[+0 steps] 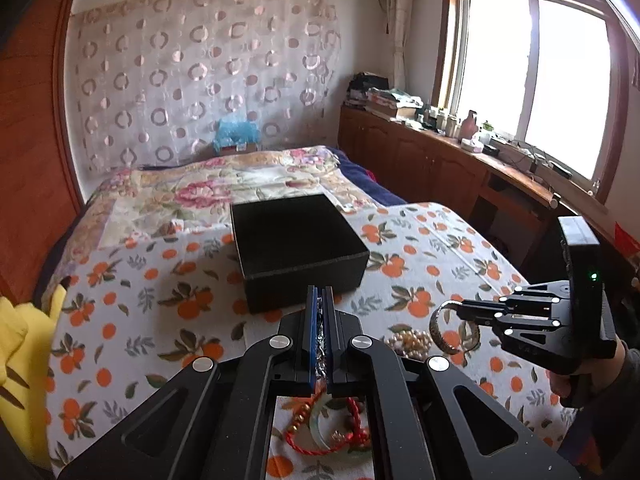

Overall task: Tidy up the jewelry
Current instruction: 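Lift the silver hair comb with the left gripper over the black box, then open the left gripper to drop the comb into the box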

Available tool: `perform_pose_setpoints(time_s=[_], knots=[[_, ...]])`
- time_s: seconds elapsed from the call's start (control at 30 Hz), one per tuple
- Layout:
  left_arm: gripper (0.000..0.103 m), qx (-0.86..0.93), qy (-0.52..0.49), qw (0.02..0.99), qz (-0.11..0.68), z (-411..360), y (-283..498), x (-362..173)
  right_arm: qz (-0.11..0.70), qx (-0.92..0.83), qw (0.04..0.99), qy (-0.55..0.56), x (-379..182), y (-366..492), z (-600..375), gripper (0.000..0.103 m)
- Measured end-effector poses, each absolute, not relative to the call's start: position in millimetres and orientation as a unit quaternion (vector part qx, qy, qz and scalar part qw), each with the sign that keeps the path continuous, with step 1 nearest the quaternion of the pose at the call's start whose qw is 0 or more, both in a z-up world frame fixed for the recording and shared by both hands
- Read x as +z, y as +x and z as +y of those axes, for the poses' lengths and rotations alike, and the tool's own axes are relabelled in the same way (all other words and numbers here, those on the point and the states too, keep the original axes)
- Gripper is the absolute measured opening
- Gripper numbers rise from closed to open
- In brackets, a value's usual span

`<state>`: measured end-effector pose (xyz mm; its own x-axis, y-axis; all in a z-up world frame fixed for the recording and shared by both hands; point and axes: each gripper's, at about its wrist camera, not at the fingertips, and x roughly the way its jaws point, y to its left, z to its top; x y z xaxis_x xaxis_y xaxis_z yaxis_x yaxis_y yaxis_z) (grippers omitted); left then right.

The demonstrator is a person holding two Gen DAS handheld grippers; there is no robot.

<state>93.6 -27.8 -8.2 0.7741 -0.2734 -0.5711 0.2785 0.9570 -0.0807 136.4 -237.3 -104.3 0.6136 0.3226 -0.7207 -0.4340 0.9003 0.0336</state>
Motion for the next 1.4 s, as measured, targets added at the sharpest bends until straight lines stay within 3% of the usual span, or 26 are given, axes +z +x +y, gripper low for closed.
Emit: perform_pose_setpoints(time_s=[0.53,1.0,1.4], knots=[[0.002,-0.090,0.017,0.956,0.278,-15,173,23,0.345,0.226,0.909,-0.060,-58,201,-200,0.005],[0.002,-0.069,0.004,0.949,0.307,-19,226,-7,0.346,0.206,0.912,-0.072,-51,244,-186,0.005],[0.023,-0.061,0.005,0.948,0.312,10,194,-7,0.334,0.224,0.911,-0.092,-56,257,-153,0.005]])
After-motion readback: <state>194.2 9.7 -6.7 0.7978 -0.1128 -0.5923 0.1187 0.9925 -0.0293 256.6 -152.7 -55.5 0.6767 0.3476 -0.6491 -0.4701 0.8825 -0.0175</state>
